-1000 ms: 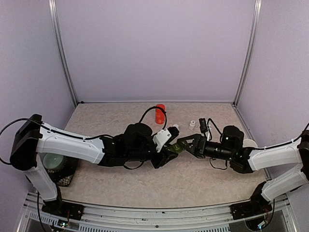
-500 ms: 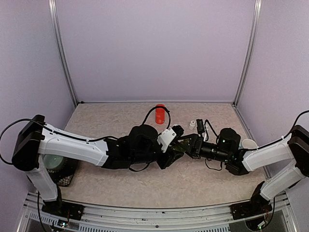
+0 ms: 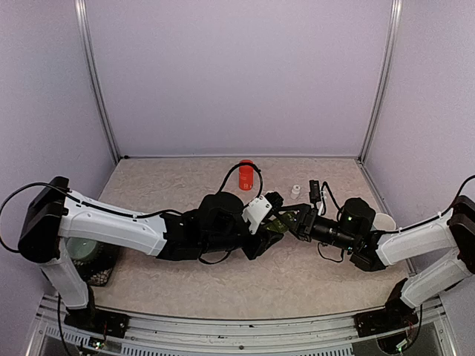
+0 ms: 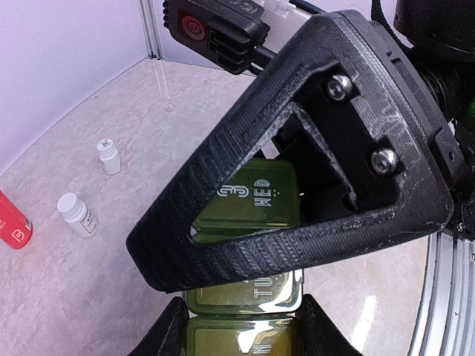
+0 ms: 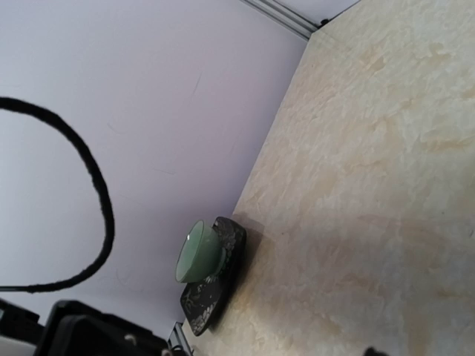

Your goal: Sort the pills into containers

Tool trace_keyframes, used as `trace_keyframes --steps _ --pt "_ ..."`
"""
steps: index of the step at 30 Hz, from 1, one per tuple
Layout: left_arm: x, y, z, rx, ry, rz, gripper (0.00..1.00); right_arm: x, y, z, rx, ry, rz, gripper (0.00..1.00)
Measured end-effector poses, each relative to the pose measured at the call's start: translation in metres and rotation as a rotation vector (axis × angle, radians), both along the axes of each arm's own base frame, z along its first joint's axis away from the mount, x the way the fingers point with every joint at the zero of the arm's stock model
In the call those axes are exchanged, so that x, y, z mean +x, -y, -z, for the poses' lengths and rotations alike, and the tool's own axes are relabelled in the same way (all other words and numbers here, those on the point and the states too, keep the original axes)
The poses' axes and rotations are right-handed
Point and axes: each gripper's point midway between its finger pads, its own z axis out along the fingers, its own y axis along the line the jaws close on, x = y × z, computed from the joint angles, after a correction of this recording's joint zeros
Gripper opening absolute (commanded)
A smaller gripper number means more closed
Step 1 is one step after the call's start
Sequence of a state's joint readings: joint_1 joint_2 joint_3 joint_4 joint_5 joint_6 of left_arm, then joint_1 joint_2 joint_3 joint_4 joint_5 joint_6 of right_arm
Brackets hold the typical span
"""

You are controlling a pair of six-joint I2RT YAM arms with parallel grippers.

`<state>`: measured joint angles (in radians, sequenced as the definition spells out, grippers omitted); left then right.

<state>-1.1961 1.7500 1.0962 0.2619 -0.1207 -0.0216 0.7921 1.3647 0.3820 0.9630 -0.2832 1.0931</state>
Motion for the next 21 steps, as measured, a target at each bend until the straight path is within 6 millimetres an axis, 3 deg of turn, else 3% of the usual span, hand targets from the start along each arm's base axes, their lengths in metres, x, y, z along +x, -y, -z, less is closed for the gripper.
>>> trace_keyframes --steps 11,21 --pt "-0.001 0.0 0.0 0.001 0.006 -0.008 0.37 0.002 -0.002 0.01 -0.012 -0.023 -0.001 0.66" --pt "-0.006 0.002 -0.001 0.002 0.007 0.0 0.37 0.001 -0.005 0.011 -0.002 -0.028 -0.011 0.56"
